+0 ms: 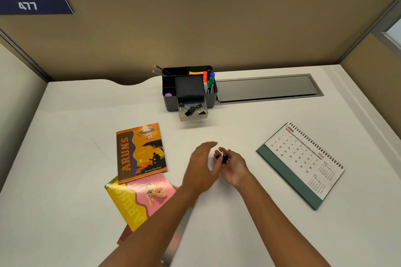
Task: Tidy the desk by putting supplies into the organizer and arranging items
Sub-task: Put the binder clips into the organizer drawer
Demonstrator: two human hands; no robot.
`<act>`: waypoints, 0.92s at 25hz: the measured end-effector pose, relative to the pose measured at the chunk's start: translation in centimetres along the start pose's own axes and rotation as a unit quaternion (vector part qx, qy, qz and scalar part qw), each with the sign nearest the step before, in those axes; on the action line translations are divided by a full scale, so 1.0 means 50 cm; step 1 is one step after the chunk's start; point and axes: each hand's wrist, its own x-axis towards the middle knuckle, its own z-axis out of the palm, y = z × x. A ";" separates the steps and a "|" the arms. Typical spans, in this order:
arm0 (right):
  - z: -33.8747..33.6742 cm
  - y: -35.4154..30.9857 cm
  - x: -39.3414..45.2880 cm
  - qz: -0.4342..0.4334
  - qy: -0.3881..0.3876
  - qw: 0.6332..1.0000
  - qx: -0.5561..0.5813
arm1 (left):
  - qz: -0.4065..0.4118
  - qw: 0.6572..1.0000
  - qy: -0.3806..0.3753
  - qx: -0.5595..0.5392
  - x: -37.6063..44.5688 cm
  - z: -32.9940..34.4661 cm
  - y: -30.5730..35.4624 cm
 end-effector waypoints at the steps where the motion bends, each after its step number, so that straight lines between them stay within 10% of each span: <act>1: 0.010 -0.008 0.007 -0.011 0.005 1.000 -0.017 | -0.011 0.999 0.019 0.037 0.009 -0.012 -0.022; 9: 0.173 -0.098 0.017 -0.090 -0.036 0.978 -0.186 | -0.133 0.929 -0.202 0.280 0.039 -0.084 -0.178; 23: 0.365 -0.097 0.048 -0.074 -0.042 0.944 -0.319 | -0.137 0.915 -0.242 0.292 0.043 -0.086 -0.184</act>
